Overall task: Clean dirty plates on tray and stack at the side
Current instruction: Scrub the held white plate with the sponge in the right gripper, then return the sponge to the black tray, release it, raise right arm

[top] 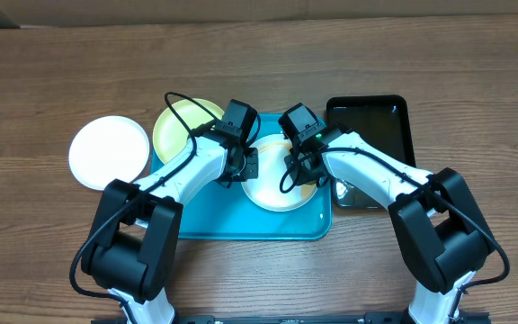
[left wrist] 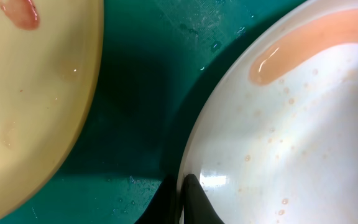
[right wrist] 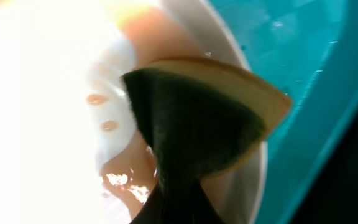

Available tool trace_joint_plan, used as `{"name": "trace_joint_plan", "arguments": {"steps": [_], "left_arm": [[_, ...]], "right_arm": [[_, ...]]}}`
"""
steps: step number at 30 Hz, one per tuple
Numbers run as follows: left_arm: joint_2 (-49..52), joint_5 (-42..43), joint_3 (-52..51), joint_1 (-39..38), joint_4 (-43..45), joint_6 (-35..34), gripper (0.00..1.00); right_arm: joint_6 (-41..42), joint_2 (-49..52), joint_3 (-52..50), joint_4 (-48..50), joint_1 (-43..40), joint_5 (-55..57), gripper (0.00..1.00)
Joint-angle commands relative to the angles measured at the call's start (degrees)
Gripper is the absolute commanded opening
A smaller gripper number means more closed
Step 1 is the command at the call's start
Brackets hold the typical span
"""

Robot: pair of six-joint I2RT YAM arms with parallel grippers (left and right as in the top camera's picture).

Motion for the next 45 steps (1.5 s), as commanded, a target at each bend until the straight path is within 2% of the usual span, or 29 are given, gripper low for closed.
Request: {"name": "trace_joint_plan", "arguments": {"steps": [1,7,16,20,25,27,31,38,41,45], "left_arm": [[0.9,-0.4,-0.5,-0.4,-0.4,0.9,0.04],[0.9,-0.3,-0.5,-0.4,-0.4,0.9,0.04],[0.9,-0.3,-0.5,-0.4,-0.4,0.9,0.04],[0.9,-0.3,-0.5,-0.4,-0.4,0.9,0.04],[0.9,-0.4,-0.5,-0.4,-0.4,0.9,0.04],[0.9,-0.4,-0.5,-0.4,-0.4,0.9,0.04],[0.9,-0.3,-0.5,-0.4,-0.4,0.9,0.04],[0.9,0.0,-0.5,-0.4,-0.4,0.9,0.04],[0.9,0.0,-0.5,-0.4,-0.4,0.9,0.05],[0.9,0.0,-0.5,-0.4,-0.4,0.9,0.08]], "right_arm": [[0.5,0.5,-0.7,0.0,0.3,-6.4,0.04],[0.5,0.5,-0.7,0.1,0.3,-7.5,0.04],[0.4,0.4,-0.3,3.0,0.0,-15.8,0.04],[0.1,0.0,3.5,1.4,-2.5,-24.8,0.04],[-4.4,-2.6,10.1,-1.9,-9.2,-47.3,0.04],[-4.5,-3.9,11.9,-4.1,-11.9,-50.4,0.04],[-4.8,-6.5,13.0,-9.9,-18.1,-45.7,0.04],[-4.7,-6.7,11.7,-19.9,-27.4,-22.6,0.04],[-4.4,-6.6,9.5,-20.4,-29.3,-12.9,0.04],[-4.3,-6.5,5.2,-18.4,-30.1,-9.3,0.04]]}}
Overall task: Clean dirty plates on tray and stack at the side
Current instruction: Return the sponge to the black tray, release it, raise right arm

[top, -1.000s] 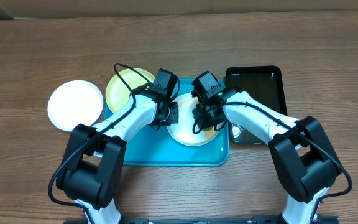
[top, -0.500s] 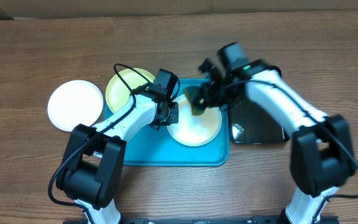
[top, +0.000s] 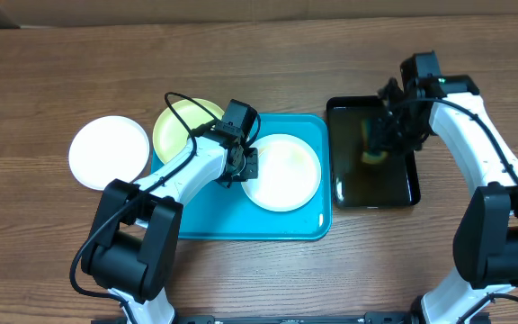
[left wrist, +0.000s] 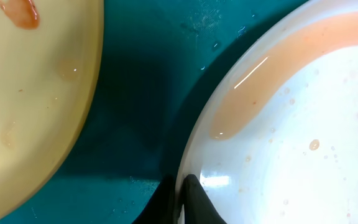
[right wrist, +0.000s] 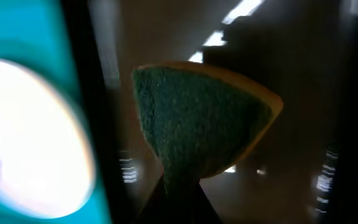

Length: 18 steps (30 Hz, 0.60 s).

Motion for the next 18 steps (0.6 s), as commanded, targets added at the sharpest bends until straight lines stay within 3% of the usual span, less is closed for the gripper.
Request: {"name": "trace_joint_plan", "arguments": {"steps": [1,6,7,9,12,18], "left_arm": [[0.9,0.0,-0.5,-0.4,-0.3,0.9,0.08],[0.9,0.0,-0.5,-0.4,-0.3,0.9,0.08],[0.9,0.0,-0.5,-0.4,-0.3,0.9,0.08],[0.9,0.0,-0.5,-0.4,-0.3,0.9,0.09],[0.9,0.0,-0.5,-0.4,-0.3,0.9,0.17],[0.9,0.0,-0.5,-0.4,-0.3,0.9,0.28]], "right_arm": [[-0.2,-0.9,-3.7,1.7,-0.1,7.7,0.04],[-0.1,-0.7,-9.2,8.1,-0.1,8.1,0.04],[-0.1,-0.7,-10.0,8.9,-0.1,8.1,0.13],[-0.1,-0.7,-11.1,9.8,-0.1,8.1,0.57],[-0.2,-0.7,-11.0,10.2,-0.1,8.1,0.98],[-0.2,-0.7,-8.1,11.2,-0.1,8.1,1.00]]}}
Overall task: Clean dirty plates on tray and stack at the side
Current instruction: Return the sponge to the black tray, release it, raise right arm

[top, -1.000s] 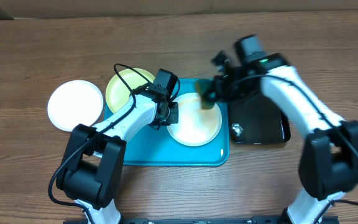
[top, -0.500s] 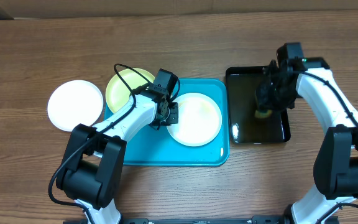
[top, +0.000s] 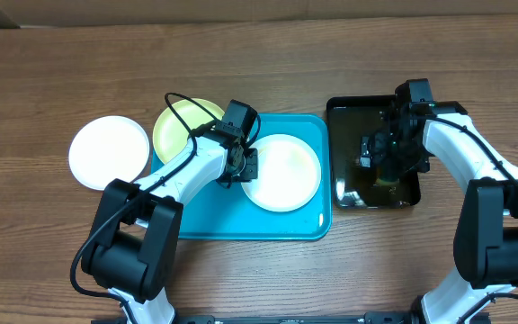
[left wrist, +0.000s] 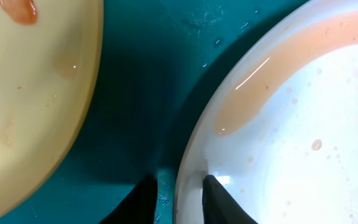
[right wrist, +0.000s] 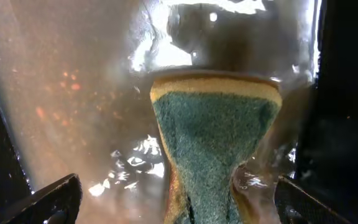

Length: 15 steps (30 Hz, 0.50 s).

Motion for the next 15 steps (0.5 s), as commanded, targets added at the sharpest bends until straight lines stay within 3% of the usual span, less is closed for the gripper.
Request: {"name": "trace_joint_plan", "arguments": {"steps": [1,10,15], "left_arm": [[0.8,0.1,-0.5,-0.4,-0.2,0.9,0.29],[0.8,0.1,-0.5,-0.4,-1.5,0.8,0.30],[0.8,0.2,-0.5,-0.4,-4.6,0.6,0.24]], "right_arm": [[0.1,-0.8,4.0,-0.1,0.1,0.5,1.00],[0.2,-0.9,21.7,-11.2,-0.1,0.6,1.00],[0.2,-0.8,23.4,-7.3,-0.1,0.5,1.00]]}}
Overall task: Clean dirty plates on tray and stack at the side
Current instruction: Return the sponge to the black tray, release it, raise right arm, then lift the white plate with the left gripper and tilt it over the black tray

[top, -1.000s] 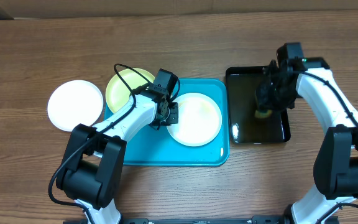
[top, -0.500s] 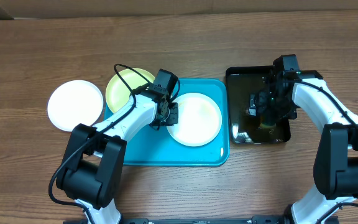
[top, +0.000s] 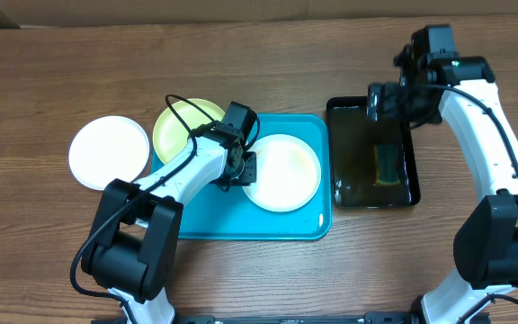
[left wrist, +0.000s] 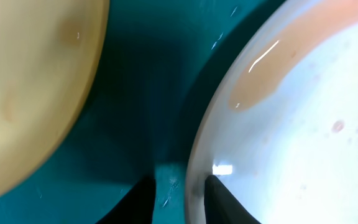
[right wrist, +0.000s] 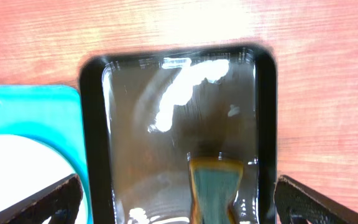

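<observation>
A white plate [top: 281,171] with a pinkish film [left wrist: 260,81] lies on the teal tray [top: 241,225]. My left gripper [left wrist: 179,202] is open, its fingers standing either side of the plate's left rim [left wrist: 197,168]. A yellow-green plate [top: 183,126] with smears overlaps the tray's far left corner. The green and yellow sponge [right wrist: 216,186] lies in the water of the black tray [top: 371,108]. My right gripper [right wrist: 179,202] hangs wide open above that tray's far end [top: 387,101], holding nothing.
A clean white plate [top: 109,151] sits on the wooden table left of the teal tray. The black tray of water stands just right of the teal tray, their edges nearly touching. The left arm's cable [top: 183,99] arches over the yellow-green plate.
My right gripper, which was open low over the sponge in the water, is now higher and toward the black tray's far end; the sponge stays behind. The left gripper remains open astride the plate's rim.
At first my right gripper held the sponge on the white plate while the left was shut on that plate's rim. Then the right held the sponge over the black tray. Then both grippers were open, the sponge in the water. Now the right hangs above it.
</observation>
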Available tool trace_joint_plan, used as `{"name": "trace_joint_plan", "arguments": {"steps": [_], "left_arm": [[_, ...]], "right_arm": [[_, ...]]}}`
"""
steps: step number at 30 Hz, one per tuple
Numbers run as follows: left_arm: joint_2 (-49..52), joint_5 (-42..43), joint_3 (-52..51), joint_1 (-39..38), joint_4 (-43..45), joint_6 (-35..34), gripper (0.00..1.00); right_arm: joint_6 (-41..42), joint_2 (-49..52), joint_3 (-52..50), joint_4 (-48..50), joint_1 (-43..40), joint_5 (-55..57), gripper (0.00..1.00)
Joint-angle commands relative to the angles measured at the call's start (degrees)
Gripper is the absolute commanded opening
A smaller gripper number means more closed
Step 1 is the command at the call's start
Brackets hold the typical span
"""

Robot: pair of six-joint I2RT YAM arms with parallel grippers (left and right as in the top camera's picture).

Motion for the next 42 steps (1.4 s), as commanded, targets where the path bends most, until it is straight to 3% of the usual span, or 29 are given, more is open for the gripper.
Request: {"name": "trace_joint_plan", "arguments": {"steps": [1,3,8,11,20,33,42], "left_arm": [[0.8,0.2,-0.5,-0.4,-1.7,0.2,0.22],[0.8,0.5,-0.5,-0.4,-2.3,-0.9,0.18],[0.8,4.0,-0.5,-0.4,-1.8,-2.4,0.17],[0.8,4.0,-0.5,-0.3,-1.9,-2.7,0.04],[0.8,4.5,1.8,-0.3,-4.3,-4.3,0.04],[0.8,2.6,19.9,0.2,-21.6,-3.6,0.04],[0.8,2.6,28.4,-0.1,-23.9,-3.7,0.04]], "right_arm": [[0.2,-0.7,0.9,1.4,-0.1,0.5,1.00],[0.2,-0.7,0.9,2.1,-0.1,0.5,1.00],[0.2,-0.7,0.9,2.5,-0.1,0.5,1.00],[0.2,-0.7,0.9,2.5,-0.1,0.5,1.00],[0.2,-0.7,0.9,2.5,-0.1,0.5,1.00],[0.2,-0.7,0.8,2.5,-0.1,0.5,1.00],[0.2,-0.7,0.9,2.5,-0.1,0.5,1.00]]}}
